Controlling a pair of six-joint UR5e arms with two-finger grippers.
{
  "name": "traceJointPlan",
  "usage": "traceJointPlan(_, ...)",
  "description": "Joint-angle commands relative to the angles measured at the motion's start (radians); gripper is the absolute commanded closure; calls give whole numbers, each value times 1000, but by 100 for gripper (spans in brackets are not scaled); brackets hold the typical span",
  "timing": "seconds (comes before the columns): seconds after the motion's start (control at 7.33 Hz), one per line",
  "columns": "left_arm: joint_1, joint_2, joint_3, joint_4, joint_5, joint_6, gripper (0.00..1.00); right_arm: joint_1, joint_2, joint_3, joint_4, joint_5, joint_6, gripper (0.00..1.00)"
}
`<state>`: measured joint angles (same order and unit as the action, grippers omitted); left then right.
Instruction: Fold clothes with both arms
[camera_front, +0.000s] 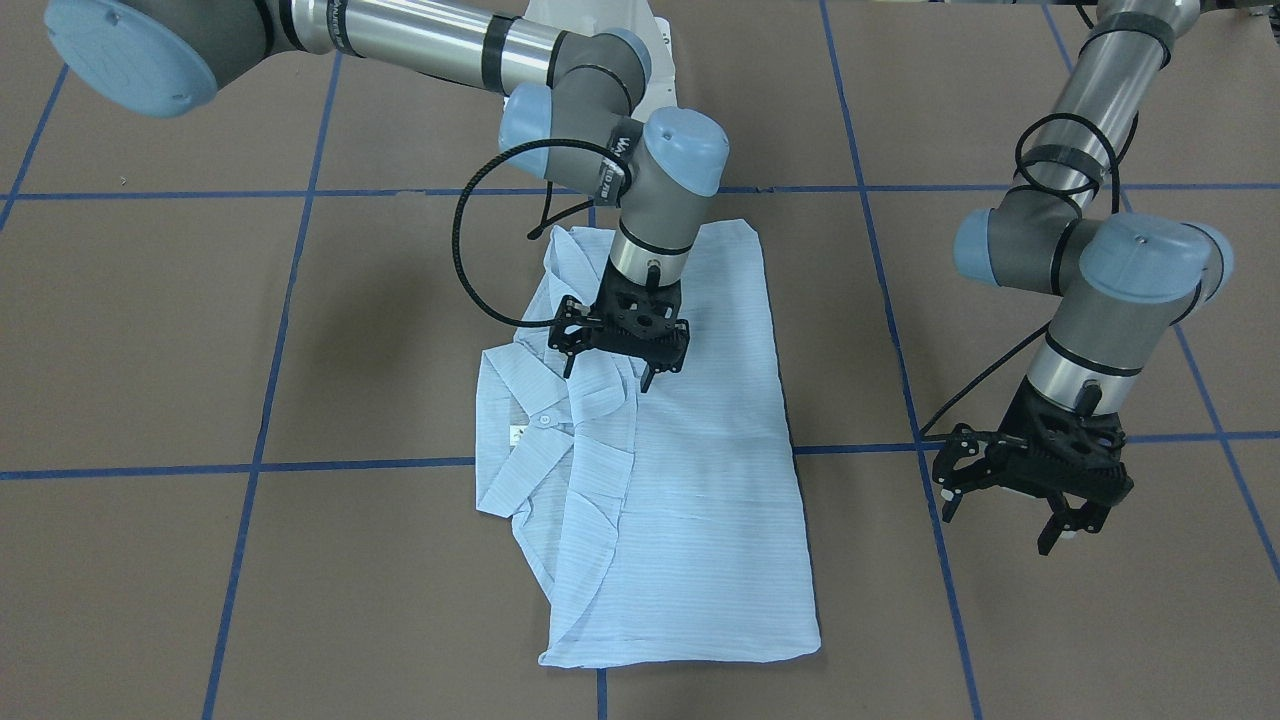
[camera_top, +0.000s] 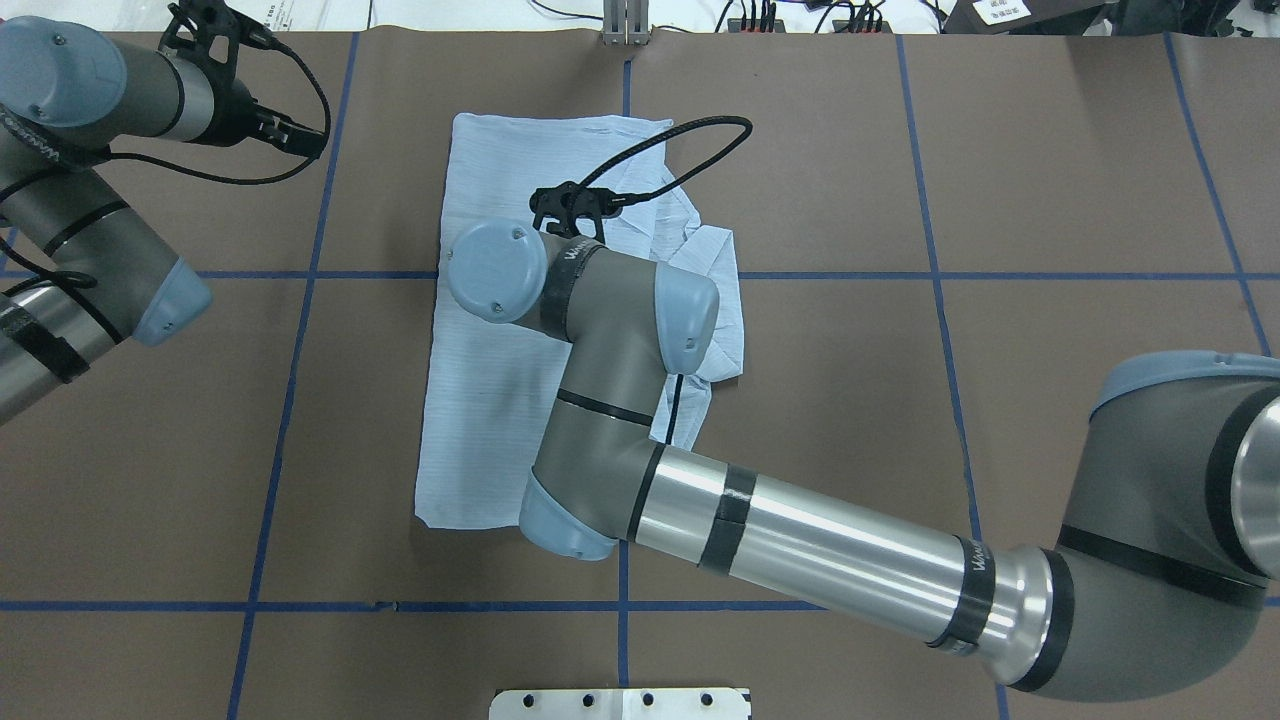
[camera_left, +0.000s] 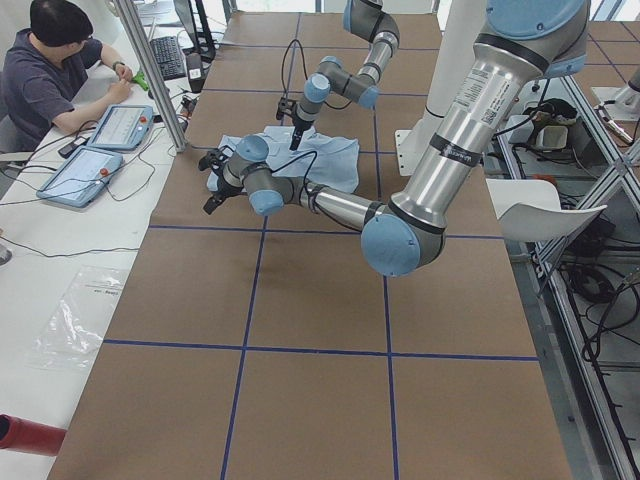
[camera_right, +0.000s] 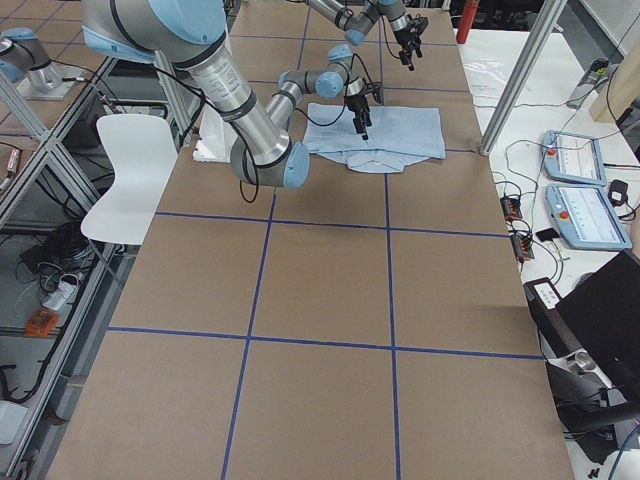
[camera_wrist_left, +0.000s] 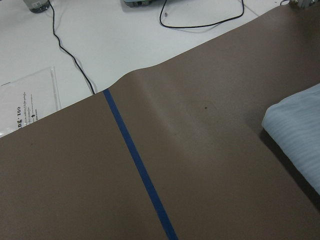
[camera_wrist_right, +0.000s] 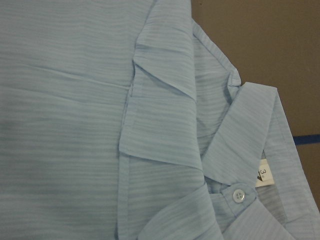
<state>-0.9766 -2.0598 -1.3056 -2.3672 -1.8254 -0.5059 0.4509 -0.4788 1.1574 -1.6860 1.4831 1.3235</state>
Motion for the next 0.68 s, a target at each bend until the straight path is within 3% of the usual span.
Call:
traceJointPlan(0.0, -1, 7, -1, -3, 0, -2, 0, -6, 42, -88, -23, 11, -30, 0)
traceJointPlan(0.55, -1, 10, -1, -4, -2, -2, 0, -15, 42, -123, -26, 9, -35, 0)
